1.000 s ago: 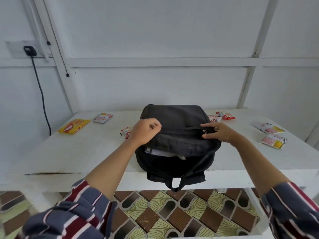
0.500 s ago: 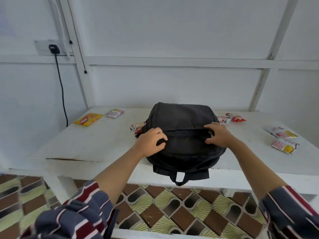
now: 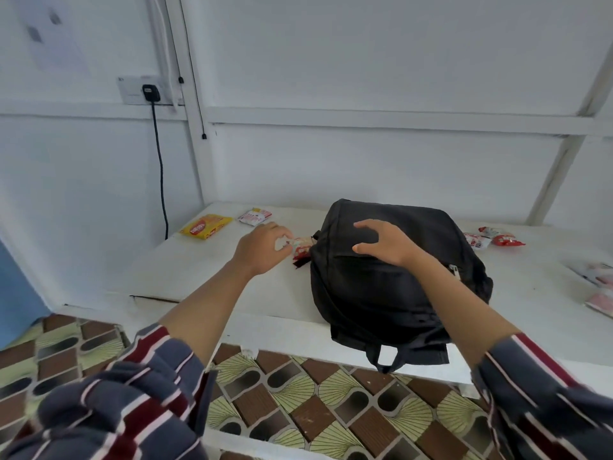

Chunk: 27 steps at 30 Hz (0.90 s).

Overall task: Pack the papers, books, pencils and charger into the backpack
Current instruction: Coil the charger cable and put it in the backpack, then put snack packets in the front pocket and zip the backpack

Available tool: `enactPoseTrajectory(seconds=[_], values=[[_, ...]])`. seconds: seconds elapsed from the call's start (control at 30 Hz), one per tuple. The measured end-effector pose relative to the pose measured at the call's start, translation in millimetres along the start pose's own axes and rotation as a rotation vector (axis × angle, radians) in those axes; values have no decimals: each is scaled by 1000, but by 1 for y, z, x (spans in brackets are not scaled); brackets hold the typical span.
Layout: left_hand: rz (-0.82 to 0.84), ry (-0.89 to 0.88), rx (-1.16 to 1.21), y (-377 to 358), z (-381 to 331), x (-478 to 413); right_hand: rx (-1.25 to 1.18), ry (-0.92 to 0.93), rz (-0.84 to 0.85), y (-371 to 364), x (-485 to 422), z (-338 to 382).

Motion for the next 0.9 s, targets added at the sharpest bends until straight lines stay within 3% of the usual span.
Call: enactPoseTrajectory(seconds=[0.27,0.6,0.9], values=[[46,101,-24,5,76,-19,-21,49,58,-77,-67,64],[182,46,-65,-11,154,-52,37,-102,99,-166,-144,70],[305,46,-53,-52,201,-100,451,-324,174,-189,-189,13]])
Point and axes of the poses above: each hand's wrist, its own x-axis away from the middle knuckle, its own y-axis out of the back of the hand, z = x × y, the point moved 7 cm from there along -x, towards the middle knuckle, and after that the axes turned 1 degree about -y, right-handed, at the moved point
